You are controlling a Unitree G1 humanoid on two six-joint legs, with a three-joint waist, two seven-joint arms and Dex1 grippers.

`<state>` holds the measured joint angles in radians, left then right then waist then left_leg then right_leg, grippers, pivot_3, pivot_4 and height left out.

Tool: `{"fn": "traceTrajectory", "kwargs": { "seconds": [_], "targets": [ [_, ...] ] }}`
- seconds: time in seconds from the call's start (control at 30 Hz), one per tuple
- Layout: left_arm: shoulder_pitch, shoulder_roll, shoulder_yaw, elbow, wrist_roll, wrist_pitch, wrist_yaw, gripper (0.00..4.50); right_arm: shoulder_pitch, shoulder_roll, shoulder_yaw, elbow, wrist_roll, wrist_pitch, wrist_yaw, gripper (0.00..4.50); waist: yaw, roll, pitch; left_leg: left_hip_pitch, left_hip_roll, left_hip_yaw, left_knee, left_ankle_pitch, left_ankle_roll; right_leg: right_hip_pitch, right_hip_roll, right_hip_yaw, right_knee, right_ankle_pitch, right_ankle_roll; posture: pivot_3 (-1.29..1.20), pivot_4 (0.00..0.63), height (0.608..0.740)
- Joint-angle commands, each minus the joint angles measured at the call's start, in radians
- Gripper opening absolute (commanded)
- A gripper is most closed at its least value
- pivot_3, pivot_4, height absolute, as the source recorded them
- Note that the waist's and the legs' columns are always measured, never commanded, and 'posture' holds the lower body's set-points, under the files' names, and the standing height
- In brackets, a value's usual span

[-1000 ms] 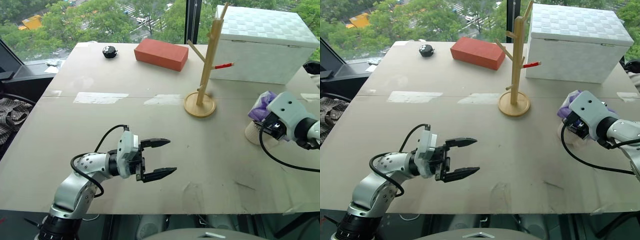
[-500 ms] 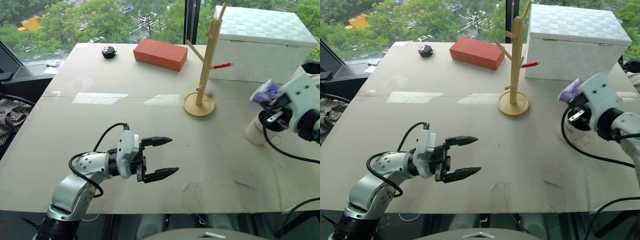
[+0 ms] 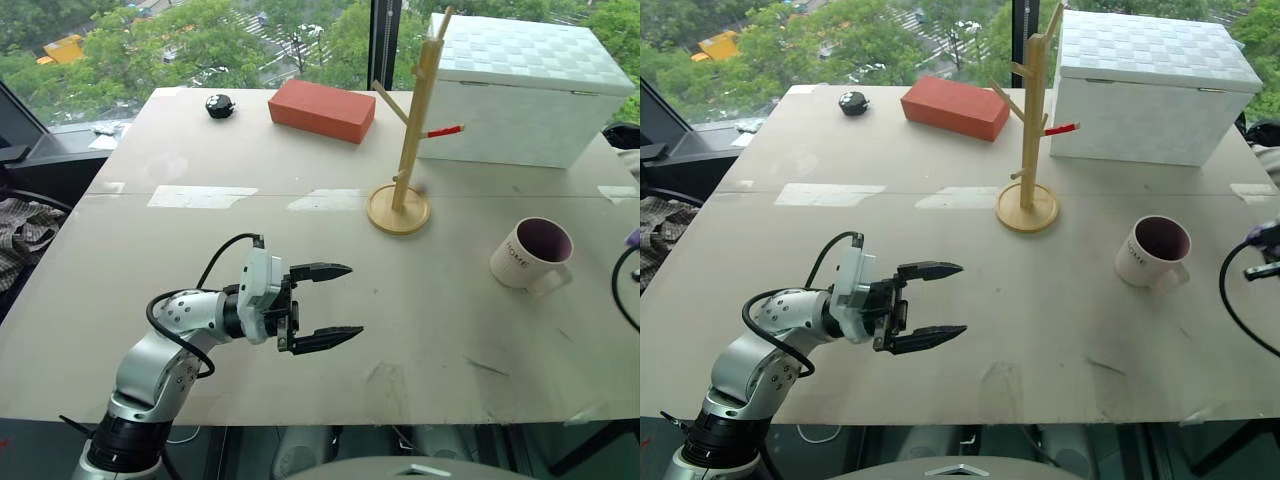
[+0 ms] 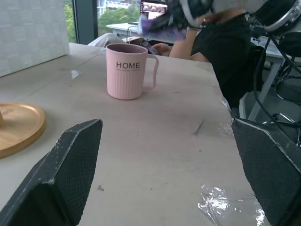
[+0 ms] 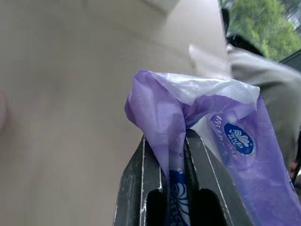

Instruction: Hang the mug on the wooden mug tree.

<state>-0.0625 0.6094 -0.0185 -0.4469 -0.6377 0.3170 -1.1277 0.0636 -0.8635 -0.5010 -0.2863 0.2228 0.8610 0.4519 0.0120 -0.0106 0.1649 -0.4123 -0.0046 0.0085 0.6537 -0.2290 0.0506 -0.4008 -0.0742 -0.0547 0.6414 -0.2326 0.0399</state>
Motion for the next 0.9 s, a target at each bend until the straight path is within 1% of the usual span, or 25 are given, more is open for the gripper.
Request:
{"fn": "traceTrajectory", "kwargs": {
  "seconds": [0.03, 0.07, 0.1, 0.17, 0.23, 0.27, 0.3, 0.37, 0.4, 0.47, 0.53, 0.67, 0.73, 0.83, 0.9],
  "targets": [
    [0.013, 0.001, 0.005, -0.028, -0.016, -0.019, -0.008, 4.50, -0.033, 0.012, 0.040, 0.121, -0.023, -0.133, 0.025, 1.06, -0.002, 0.002, 0.000, 0.000, 0.001, 0.001, 0.000, 0.000, 0.000, 0.000, 0.001, 0.001, 0.000, 0.000, 0.000, 0.00, 0.150, 0.740],
    [0.018, 0.002, 0.006, -0.034, -0.017, -0.019, -0.009, 4.50, -0.035, 0.009, 0.046, 0.135, -0.029, -0.153, 0.029, 1.53, -0.003, 0.002, 0.000, 0.000, 0.001, 0.003, 0.000, 0.000, 0.000, -0.001, 0.001, 0.003, 0.001, 0.000, 0.000, 0.00, 0.150, 0.740],
    [0.023, 0.002, 0.007, -0.042, -0.019, -0.019, -0.009, 4.50, -0.034, 0.000, 0.044, 0.135, -0.030, -0.165, 0.036, 1.87, -0.002, 0.003, -0.001, 0.000, 0.002, 0.005, 0.000, 0.000, 0.000, -0.002, 0.002, 0.005, 0.001, 0.001, 0.000, 0.00, 0.150, 0.740],
    [0.034, 0.003, 0.010, -0.058, -0.027, -0.017, -0.008, 4.50, -0.013, -0.021, 0.008, 0.091, -0.015, -0.164, 0.064, 2.68, 0.000, 0.003, -0.001, 0.000, 0.004, 0.008, 0.000, 0.000, 0.000, -0.004, 0.003, 0.010, 0.001, 0.002, 0.001, 0.00, 0.150, 0.740],
    [0.029, 0.001, 0.013, -0.058, -0.036, -0.015, -0.011, 4.50, 0.021, -0.028, -0.088, -0.011, 0.043, -0.107, 0.109, 3.56, 0.004, 0.003, -0.001, -0.001, 0.005, 0.010, 0.000, 0.000, 0.000, -0.005, 0.004, 0.011, 0.001, 0.004, 0.001, 0.00, 0.150, 0.740],
    [0.016, -0.001, 0.015, -0.045, -0.041, -0.014, -0.015, 4.50, 0.040, -0.026, -0.137, -0.065, 0.079, -0.069, 0.136, 4.10, 0.005, 0.003, -0.001, -0.001, 0.005, 0.010, 0.000, 0.000, 0.000, -0.006, 0.004, 0.012, 0.001, 0.004, 0.000, 0.00, 0.150, 0.740],
    [-0.007, -0.004, 0.014, -0.025, -0.044, -0.010, -0.016, 4.50, 0.069, -0.023, -0.196, -0.136, 0.133, -0.018, 0.176, 4.48, 0.008, 0.003, -0.001, -0.002, 0.005, 0.010, 0.000, 0.000, 0.000, -0.006, 0.004, 0.012, 0.001, 0.004, 0.000, 0.00, 0.150, 0.740],
    [-0.039, -0.010, 0.015, 0.009, -0.049, -0.005, -0.021, 4.50, 0.125, 0.001, -0.305, -0.285, 0.263, 0.089, 0.245, 4.48, 0.018, 0.003, -0.001, -0.002, 0.006, 0.010, 0.000, 0.000, 0.000, -0.006, 0.005, 0.011, 0.001, 0.004, 0.001, 0.00, 0.150, 0.740],
    [-0.051, -0.015, 0.015, 0.026, -0.052, -0.001, -0.022, 4.50, 0.152, 0.025, -0.347, -0.363, 0.331, 0.148, 0.257, 4.48, 0.022, 0.002, -0.001, -0.002, 0.006, 0.010, 0.000, 0.000, 0.000, -0.006, 0.005, 0.011, 0.001, 0.003, 0.001, 0.00, 0.150, 0.740],
    [-0.065, -0.016, 0.008, 0.051, -0.045, -0.002, -0.029, 4.50, 0.196, 0.078, -0.364, -0.479, 0.394, 0.217, 0.226, 4.48, 0.023, 0.000, -0.002, -0.001, 0.007, 0.010, -0.001, 0.000, 0.000, -0.006, 0.006, 0.011, 0.001, 0.002, 0.003, 0.00, 0.150, 0.740],
    [-0.070, -0.018, -0.006, 0.059, -0.037, -0.005, -0.040, 4.50, 0.225, 0.174, -0.274, -0.553, 0.358, 0.230, 0.112, 4.48, 0.020, -0.006, -0.004, -0.001, 0.008, 0.010, -0.001, -0.001, 0.000, -0.006, 0.007, 0.012, 0.001, 0.002, 0.003, 0.00, 0.150, 0.740],
    [-0.060, -0.008, -0.007, 0.021, -0.049, 0.007, -0.037, 4.50, 0.208, 0.324, -0.125, -0.571, 0.260, 0.214, -0.087, 4.48, 0.008, -0.006, -0.004, -0.002, 0.008, 0.013, 0.000, -0.001, 0.000, -0.007, 0.006, 0.016, 0.000, 0.002, -0.002, 0.00, 0.150, 0.740],
    [-0.053, 0.001, -0.003, 0.006, -0.054, 0.012, -0.038, 4.50, 0.193, 0.373, -0.075, -0.567, 0.222, 0.204, -0.153, 4.48, 0.002, -0.005, -0.004, -0.002, 0.008, 0.013, 0.001, -0.001, 0.000, -0.007, 0.004, 0.016, 0.000, 0.002, -0.002, 0.00, 0.150, 0.740],
    [-0.035, 0.012, 0.005, -0.021, -0.058, 0.016, -0.034, 4.50, 0.167, 0.407, 0.022, -0.530, 0.136, 0.160, -0.237, 4.48, 0.000, -0.005, -0.004, -0.002, 0.008, 0.013, 0.000, -0.001, 0.000, -0.008, 0.004, 0.017, 0.000, 0.003, -0.003, 0.00, 0.150, 0.740],
    [-0.019, 0.009, 0.003, -0.044, -0.059, 0.018, -0.020, 4.50, 0.125, 0.440, 0.065, -0.467, 0.080, 0.109, -0.298, 4.48, 0.001, -0.005, -0.004, -0.002, 0.008, 0.013, -0.001, 0.000, 0.000, -0.009, 0.004, 0.017, 0.000, 0.003, -0.004, 0.00, 0.150, 0.740]
  ]
}}
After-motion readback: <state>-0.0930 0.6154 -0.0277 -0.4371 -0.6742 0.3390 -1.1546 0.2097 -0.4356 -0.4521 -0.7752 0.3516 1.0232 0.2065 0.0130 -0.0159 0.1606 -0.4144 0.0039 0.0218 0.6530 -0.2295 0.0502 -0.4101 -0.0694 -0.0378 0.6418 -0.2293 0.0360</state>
